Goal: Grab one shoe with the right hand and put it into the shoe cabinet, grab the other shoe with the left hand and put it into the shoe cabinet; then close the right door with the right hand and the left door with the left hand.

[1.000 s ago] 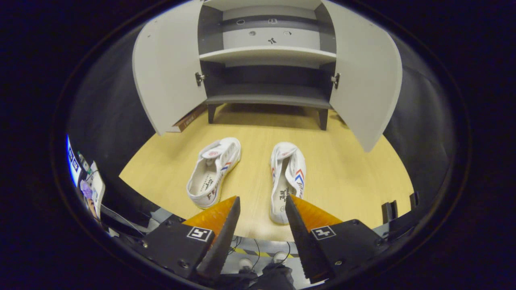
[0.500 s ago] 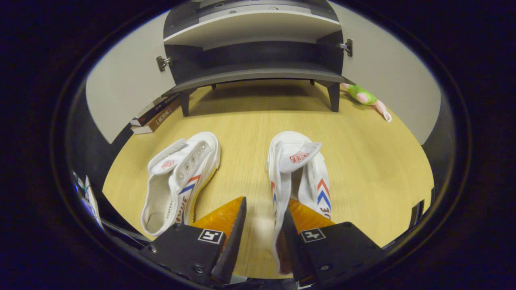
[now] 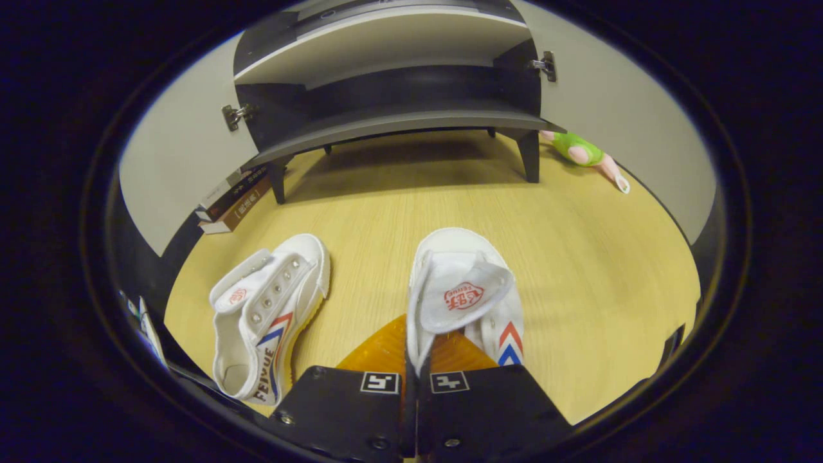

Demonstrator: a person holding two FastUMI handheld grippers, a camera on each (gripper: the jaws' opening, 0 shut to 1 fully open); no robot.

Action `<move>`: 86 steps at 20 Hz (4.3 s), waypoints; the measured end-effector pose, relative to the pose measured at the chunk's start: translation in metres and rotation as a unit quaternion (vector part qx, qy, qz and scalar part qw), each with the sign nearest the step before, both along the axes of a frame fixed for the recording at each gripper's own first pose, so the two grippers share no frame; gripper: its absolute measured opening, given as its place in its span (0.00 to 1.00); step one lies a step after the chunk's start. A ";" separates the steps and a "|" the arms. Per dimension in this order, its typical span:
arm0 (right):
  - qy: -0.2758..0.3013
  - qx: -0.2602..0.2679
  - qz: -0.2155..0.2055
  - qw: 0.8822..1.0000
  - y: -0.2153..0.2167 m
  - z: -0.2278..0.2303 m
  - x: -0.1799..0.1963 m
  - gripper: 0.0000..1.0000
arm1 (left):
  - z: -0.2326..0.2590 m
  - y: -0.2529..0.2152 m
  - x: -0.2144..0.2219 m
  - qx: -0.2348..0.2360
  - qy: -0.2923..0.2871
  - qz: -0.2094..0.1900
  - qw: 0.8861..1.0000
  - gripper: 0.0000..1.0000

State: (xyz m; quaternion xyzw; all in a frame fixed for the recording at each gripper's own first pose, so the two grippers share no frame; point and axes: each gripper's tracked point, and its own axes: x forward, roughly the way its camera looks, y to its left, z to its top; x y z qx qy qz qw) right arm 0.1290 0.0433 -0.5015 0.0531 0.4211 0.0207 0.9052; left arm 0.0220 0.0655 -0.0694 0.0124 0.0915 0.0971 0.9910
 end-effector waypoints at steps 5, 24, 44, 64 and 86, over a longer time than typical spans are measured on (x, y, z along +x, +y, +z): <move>-0.032 -0.014 0.026 0.999 -0.001 0.046 0.000 0.04 | -0.002 -0.003 0.002 -0.008 -0.003 -0.006 1.000 0.96; -0.284 -0.043 0.061 0.956 0.006 0.416 0.183 0.04 | -0.040 -0.011 -0.013 -0.023 0.000 -0.008 1.000 0.97; -0.064 -0.134 0.105 0.983 0.022 0.313 0.386 0.02 | -0.032 -0.004 -0.003 -0.012 0.008 0.097 0.995 0.97; -0.369 -0.045 0.011 0.928 -0.031 0.494 0.154 0.99 | -0.019 -0.001 -0.015 -0.032 -0.020 0.010 0.999 0.96; -0.332 -0.065 -0.027 0.940 -0.102 0.405 -0.057 1.00 | -0.139 -0.055 -0.002 -0.025 0.060 -0.101 0.993 0.97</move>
